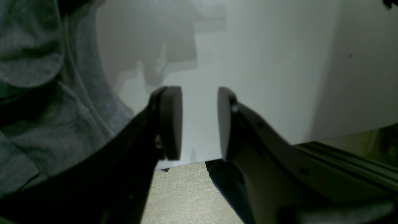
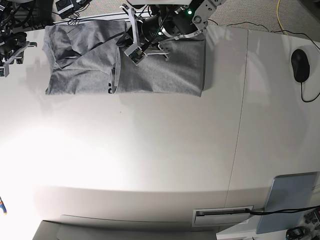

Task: Fold the T-shirt properly

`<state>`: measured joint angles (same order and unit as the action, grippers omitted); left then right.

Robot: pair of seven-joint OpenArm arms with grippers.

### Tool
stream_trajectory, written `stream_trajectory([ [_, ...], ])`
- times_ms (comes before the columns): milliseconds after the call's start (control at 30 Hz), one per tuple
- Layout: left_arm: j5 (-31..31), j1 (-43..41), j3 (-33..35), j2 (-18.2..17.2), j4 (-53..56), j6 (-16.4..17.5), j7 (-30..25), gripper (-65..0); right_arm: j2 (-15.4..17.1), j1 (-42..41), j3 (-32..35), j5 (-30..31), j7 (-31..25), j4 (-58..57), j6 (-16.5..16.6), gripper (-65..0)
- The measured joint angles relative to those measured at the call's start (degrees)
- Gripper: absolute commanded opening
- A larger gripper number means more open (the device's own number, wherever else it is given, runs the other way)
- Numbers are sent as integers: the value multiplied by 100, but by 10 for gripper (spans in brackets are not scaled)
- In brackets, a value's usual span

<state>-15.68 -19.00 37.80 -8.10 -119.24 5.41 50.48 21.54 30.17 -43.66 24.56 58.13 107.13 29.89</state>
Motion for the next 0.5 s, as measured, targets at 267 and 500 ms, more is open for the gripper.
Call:
stream_trajectory([
  [267, 2, 0, 0, 0, 0, 85, -2, -337, 0, 0, 0, 0, 11, 0, 0, -454],
  [500, 236, 66, 2, 0, 0, 343, -125, -339, 0, 0, 0, 0, 11, 0, 2, -454],
])
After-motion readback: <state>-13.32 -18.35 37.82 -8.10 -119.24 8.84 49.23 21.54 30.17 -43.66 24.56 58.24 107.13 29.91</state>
